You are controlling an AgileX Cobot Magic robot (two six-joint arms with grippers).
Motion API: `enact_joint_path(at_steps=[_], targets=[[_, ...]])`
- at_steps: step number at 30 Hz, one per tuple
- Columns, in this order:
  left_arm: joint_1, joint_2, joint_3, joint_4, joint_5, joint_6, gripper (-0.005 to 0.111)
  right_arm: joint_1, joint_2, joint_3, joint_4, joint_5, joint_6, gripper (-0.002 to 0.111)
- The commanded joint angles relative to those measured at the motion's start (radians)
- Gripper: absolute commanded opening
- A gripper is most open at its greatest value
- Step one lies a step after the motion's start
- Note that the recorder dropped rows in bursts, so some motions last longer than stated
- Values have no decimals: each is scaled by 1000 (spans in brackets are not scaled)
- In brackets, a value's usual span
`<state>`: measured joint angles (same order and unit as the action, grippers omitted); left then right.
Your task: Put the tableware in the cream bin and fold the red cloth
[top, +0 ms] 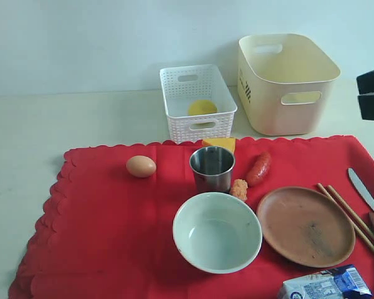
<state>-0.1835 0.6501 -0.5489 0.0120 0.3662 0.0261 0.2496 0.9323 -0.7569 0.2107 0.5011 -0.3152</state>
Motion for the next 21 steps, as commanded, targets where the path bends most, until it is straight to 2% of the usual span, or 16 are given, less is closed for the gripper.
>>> enact_joint_path(at_steps=[1, 9, 14, 17, 21], targets=[[-7, 1, -9, 4, -8, -3, 0, -4, -114, 53, 0, -33, 29, 0], [-7, 5, -9, 4, -84, -5, 0, -4, -231, 84, 0, 83, 32, 0], [-7, 84, -13, 4, -151, -3, 0, -4, -284, 102, -3, 173, 32, 0], [-7, 190, -38, 4, -132, -3, 0, -4, -342, 134, -3, 171, 32, 0], [-7, 347, -120, 0, -25, 49, 0, -4, -422, 174, -3, 171, 57, 0]])
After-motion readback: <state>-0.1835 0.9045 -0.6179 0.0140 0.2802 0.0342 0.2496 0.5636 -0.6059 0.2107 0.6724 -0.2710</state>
